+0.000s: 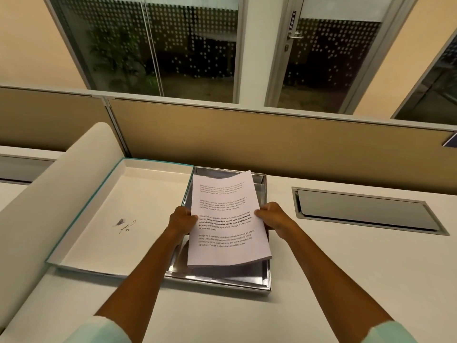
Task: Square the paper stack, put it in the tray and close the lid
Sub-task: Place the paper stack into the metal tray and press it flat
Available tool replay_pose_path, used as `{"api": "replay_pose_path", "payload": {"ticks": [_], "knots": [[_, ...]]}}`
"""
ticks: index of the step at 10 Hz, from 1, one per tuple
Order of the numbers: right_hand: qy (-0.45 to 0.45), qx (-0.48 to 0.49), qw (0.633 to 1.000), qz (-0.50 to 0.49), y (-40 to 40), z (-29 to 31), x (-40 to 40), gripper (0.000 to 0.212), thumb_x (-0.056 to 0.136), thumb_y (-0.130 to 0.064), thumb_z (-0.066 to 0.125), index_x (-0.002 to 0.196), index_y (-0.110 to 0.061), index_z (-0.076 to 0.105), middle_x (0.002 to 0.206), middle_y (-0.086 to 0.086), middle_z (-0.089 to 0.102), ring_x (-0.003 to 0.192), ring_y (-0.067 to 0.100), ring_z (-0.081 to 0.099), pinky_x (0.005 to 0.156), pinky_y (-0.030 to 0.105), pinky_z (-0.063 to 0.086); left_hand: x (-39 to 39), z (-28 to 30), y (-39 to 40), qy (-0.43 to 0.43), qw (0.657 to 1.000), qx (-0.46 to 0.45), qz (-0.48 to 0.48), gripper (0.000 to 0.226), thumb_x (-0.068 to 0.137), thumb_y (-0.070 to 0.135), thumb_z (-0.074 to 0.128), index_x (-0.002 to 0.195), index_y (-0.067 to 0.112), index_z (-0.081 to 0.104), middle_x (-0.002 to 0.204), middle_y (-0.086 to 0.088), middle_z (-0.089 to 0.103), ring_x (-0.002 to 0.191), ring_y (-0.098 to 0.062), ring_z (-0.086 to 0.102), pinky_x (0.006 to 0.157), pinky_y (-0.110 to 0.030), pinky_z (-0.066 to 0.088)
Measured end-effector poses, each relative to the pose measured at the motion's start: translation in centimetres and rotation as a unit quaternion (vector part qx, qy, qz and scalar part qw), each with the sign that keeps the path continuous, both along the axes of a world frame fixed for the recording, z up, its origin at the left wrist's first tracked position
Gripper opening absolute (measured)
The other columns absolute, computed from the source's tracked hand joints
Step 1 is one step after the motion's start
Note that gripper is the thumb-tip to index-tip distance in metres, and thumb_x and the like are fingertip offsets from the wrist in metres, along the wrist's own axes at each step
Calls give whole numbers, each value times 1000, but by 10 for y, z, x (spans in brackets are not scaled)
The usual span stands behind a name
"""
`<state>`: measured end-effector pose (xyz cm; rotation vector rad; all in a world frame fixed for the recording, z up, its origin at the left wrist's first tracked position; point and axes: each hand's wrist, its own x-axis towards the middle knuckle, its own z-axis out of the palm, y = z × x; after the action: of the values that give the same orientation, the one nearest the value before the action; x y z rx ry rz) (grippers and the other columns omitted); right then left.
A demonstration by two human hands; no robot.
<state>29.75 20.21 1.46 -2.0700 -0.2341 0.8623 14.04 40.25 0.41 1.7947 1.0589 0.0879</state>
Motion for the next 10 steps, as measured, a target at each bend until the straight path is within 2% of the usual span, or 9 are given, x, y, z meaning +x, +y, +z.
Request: {"api": "replay_pose_path", "payload": {"ticks": [1, 2, 4, 5, 6, 7, 8, 9, 10], "knots": [[-74, -64, 995, 36, 6, -8, 1, 24, 94, -23, 56, 110, -6, 57, 116, 13, 65, 90, 23, 64, 78, 31, 52, 3, -8, -4, 16, 999, 40, 3, 23, 90, 7, 52, 108, -3, 64, 115, -22, 68, 99, -38, 66, 83, -42, 56], [-142, -94, 981, 91, 10, -5, -2, 29, 92, -22, 60, 116, -7, 56, 118, 12, 64, 83, 18, 57, 68, 23, 47, -2, -15, -11, 41, 995, 86, -20, 39, 89, 10, 56, 127, 1, 53, 127, -21, 61, 113, -38, 60, 94, -43, 51], [-135, -104, 972, 159, 10, -1, -29, 50, 85, -17, 70, 129, -11, 48, 131, 11, 59, 113, 28, 61, 78, 25, 47, -20, -11, -29, -45, 991, 84, -97, 72, 78, 18, 77, 138, 9, 38, 138, -14, 54, 125, -32, 54, 101, -37, 46], [-107, -106, 973, 177, 5, -3, -49, 76, 77, -18, 78, 137, -12, 32, 139, 9, 53, 122, 27, 55, 91, 30, 50, -37, -11, -35, -23, 983, 82, -160, 88, 69, 27, 84, 139, 10, 33, 136, -11, 55, 120, -28, 57, 95, -34, 52], [-87, -124, 968, 202, 1, -6, -69, 112, 71, -27, 83, 149, -10, 5, 150, 10, 39, 130, 30, 47, 104, 39, 46, -53, -17, -43, 15, 966, 114, -233, 105, 61, 35, 89, 142, 13, 26, 135, -9, 53, 120, -26, 56, 94, -34, 56], [-69, -169, 962, 203, -4, -10, -86, 131, 69, -34, 83, 149, -11, -18, 159, 15, 15, 142, 36, 28, 114, 46, 33, -64, -25, -50, 71, 953, 162, -245, 124, 56, 37, 90, 149, 14, 12, 143, -13, 40, 131, -29, 43, 107, -39, 45], [46, -83, 995, 34, -3, -16, -98, 90, 92, -41, 57, 152, -16, -6, 158, 15, 19, 140, 34, 32, 111, 45, 33, -67, -27, -56, 89, 951, 188, -229, 122, 63, 27, 88, 152, 15, 4, 143, -15, 35, 131, -26, 42, 110, -38, 43], [63, -3, 989, -132, 2, -18, -108, 75, 92, -59, 37, 148, -13, 18, 152, 12, 30, 138, 36, 32, 111, 47, 29, -66, -26, -58, 86, 956, 188, -210, 98, 79, 15, 75, 151, 17, 9, 141, -13, 38, 126, -23, 48, 105, -37, 48], [44, 17, 981, -186, 7, -26, -107, 90, 84, -74, 30, 145, -8, 25, 148, 18, 34, 135, 37, 34, 110, 48, 29, -68, -26, -60, 89, 949, 224, -202, 96, 82, 11, 70, 152, 18, 5, 139, -13, 39, 123, -20, 49, 103, -33, 49]]}}
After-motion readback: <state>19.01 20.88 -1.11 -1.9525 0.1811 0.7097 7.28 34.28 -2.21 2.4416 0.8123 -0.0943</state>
